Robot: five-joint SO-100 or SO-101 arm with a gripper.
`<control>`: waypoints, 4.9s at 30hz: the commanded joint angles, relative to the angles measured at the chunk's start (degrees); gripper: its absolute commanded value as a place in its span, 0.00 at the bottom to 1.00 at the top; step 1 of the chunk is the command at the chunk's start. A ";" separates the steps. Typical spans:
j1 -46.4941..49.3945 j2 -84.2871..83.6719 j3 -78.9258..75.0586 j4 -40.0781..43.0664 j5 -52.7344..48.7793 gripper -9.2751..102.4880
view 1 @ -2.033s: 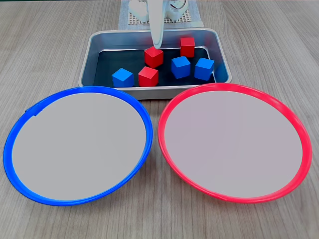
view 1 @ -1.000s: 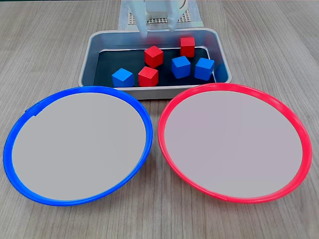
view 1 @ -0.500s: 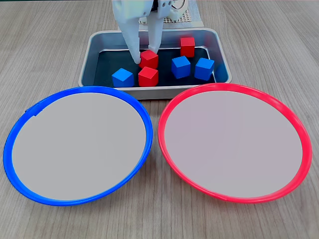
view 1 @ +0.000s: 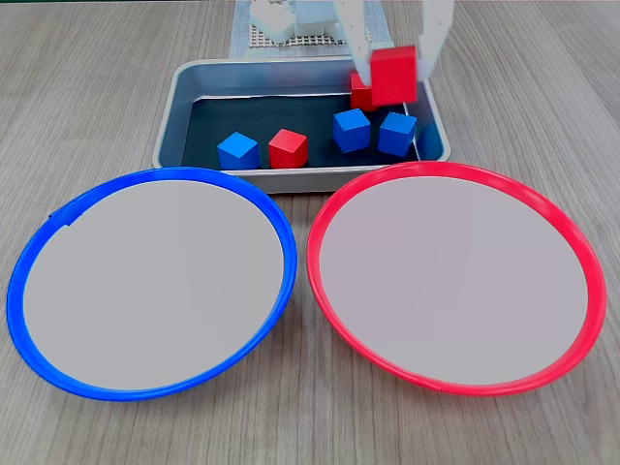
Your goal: Move six blocks tray to matching dishes
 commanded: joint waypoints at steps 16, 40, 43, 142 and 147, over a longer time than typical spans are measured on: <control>5.01 -3.52 -8.70 16.00 -10.81 0.08; 16.44 5.36 28.48 -8.26 -11.87 0.24; 16.61 4.83 30.06 -9.67 -12.83 0.17; 23.47 -11.60 -9.76 8.09 -25.05 0.08; 18.28 0.44 5.54 8.61 -34.98 0.08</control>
